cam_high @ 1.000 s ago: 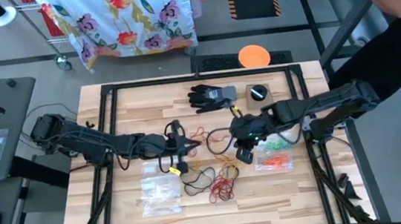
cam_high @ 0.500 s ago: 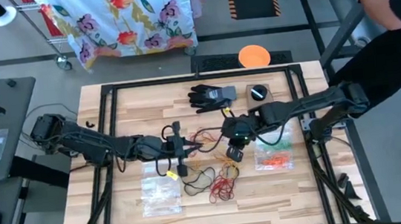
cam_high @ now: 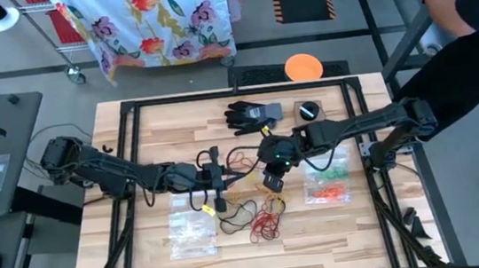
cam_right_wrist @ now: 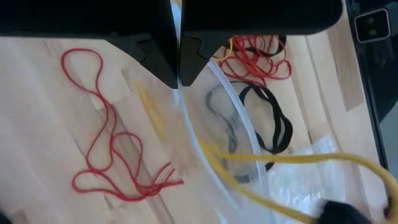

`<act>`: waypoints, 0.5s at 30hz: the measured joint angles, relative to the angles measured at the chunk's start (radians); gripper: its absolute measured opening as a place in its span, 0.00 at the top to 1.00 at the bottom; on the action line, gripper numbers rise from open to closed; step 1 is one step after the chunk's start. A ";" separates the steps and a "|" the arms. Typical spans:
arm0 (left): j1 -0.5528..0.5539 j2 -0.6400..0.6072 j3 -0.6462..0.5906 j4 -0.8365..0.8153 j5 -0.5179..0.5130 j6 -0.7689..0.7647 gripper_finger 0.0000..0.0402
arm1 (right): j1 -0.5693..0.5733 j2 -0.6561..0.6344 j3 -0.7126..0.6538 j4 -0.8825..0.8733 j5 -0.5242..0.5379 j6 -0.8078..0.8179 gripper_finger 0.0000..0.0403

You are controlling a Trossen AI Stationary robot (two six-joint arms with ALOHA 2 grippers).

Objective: Sort rubber bands
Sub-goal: Put the yellow rubber band into the transparent zip bag

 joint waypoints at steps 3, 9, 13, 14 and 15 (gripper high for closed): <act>0.009 0.000 0.000 -0.010 0.051 0.001 1.00 | 0.000 0.001 -0.001 0.003 -0.004 -0.003 0.99; 0.026 0.000 0.000 -0.009 0.052 0.000 1.00 | 0.000 0.000 0.000 0.009 -0.006 -0.017 0.99; 0.038 0.000 0.000 -0.021 0.051 -0.025 0.98 | 0.000 0.000 0.000 0.011 -0.007 -0.018 0.99; 0.041 0.000 0.000 -0.022 0.049 -0.031 0.96 | 0.000 0.000 0.000 0.012 -0.007 -0.018 0.99; 0.042 0.000 0.000 -0.021 0.045 -0.035 0.93 | 0.000 0.000 0.000 0.012 -0.007 -0.018 0.99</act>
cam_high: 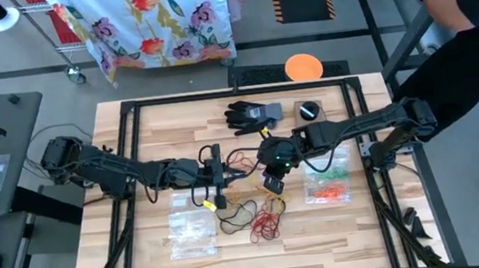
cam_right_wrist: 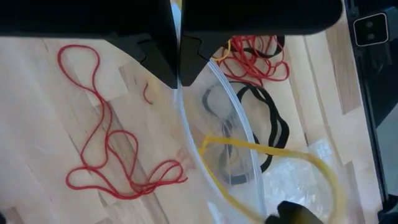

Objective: Sort rubber bands
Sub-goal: Put the yellow rubber band into the transparent zip bag

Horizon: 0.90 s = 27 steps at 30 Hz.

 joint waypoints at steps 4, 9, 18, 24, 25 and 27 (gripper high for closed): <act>0.005 0.000 0.000 -0.013 -0.023 -0.009 0.82 | 0.000 0.000 0.000 0.000 0.000 -0.002 0.99; 0.006 0.000 0.000 -0.019 -0.032 -0.048 0.73 | -0.002 0.000 0.000 0.000 0.005 -0.007 0.99; -0.032 -0.072 0.000 -0.204 -0.229 -0.074 0.76 | -0.042 -0.010 0.000 -0.053 0.106 0.012 0.99; -0.061 -0.140 0.000 -0.423 -0.098 -0.163 0.77 | -0.061 -0.111 0.000 -0.137 0.238 0.014 0.99; -0.061 -0.135 0.000 -0.420 -0.039 -0.169 0.77 | -0.062 -0.135 0.000 -0.141 0.245 0.009 0.99; -0.060 -0.105 0.000 -0.373 0.030 -0.170 0.77 | -0.058 -0.180 0.000 -0.145 0.245 0.004 0.99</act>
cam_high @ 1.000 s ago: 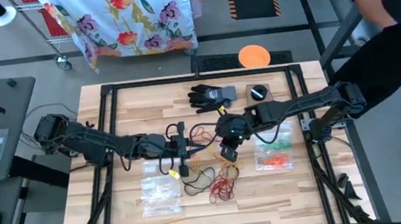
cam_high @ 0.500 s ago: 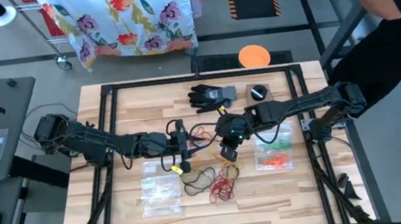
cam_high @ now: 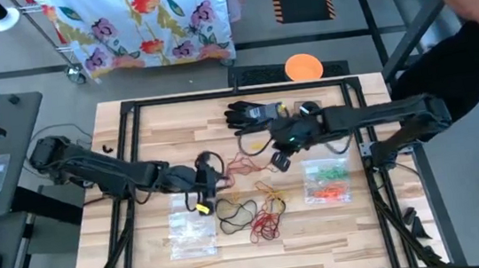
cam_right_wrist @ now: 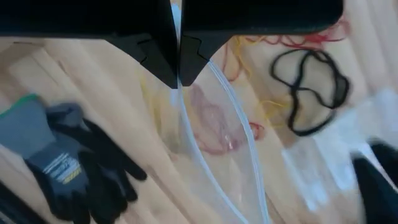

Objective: Sort rubber bands
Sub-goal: Put the yellow rubber band into the transparent zip bag

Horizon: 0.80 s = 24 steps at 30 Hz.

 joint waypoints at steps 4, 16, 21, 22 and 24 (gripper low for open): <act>0.006 0.121 0.000 0.127 0.013 0.043 0.77 | 0.030 -0.071 0.000 0.002 0.000 0.004 0.99; 0.103 0.486 0.097 0.337 0.021 -0.172 0.77 | 0.107 -0.065 0.000 -0.018 0.025 0.030 0.99; 0.129 0.606 0.164 0.293 0.024 -0.255 0.77 | 0.107 -0.076 0.000 -0.023 0.025 0.026 0.99; 0.130 0.622 0.174 0.275 0.028 -0.263 0.77 | 0.107 -0.077 0.000 -0.026 0.025 0.025 0.99; 0.130 0.655 0.197 0.243 0.029 -0.269 0.77 | 0.107 -0.078 0.000 -0.042 0.025 0.023 0.99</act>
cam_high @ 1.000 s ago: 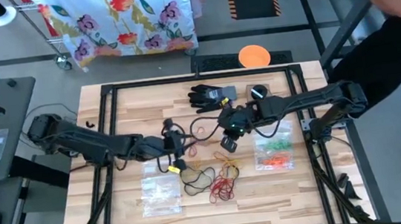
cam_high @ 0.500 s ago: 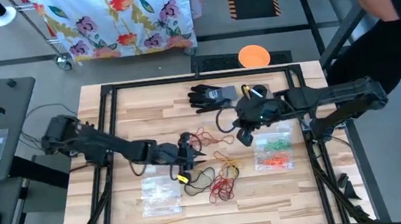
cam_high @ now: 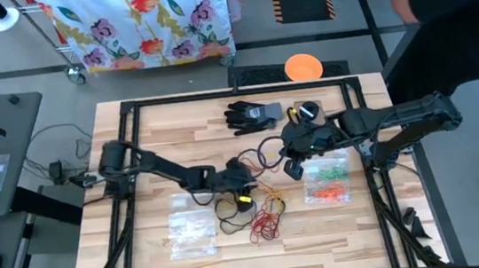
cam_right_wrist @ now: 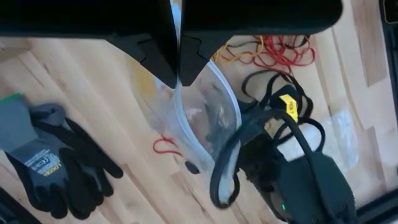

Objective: Sort rubber bands
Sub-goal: Put the yellow rubber band into the transparent zip bag

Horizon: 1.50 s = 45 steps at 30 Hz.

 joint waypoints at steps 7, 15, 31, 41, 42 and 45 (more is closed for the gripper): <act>0.001 0.034 0.021 -0.010 0.044 -0.004 0.77 | 0.004 0.000 0.000 -0.021 0.000 0.004 0.99; 0.003 0.032 0.060 -0.170 0.048 0.016 0.85 | 0.025 -0.001 0.000 -0.024 0.000 0.008 0.99; -0.006 0.024 0.143 -0.343 0.068 0.089 0.99 | 0.025 -0.001 0.000 -0.027 0.000 0.010 0.99; -0.121 -0.235 0.159 -0.636 -0.210 0.099 1.00 | 0.025 0.001 0.000 -0.054 0.016 0.027 0.99; -0.139 -0.263 0.153 -0.629 -0.232 0.106 1.00 | 0.025 0.004 0.000 -0.058 0.021 0.033 0.99; -0.192 -0.341 0.130 -0.621 -0.266 0.130 1.00 | 0.026 0.020 0.000 -0.055 0.022 0.045 0.99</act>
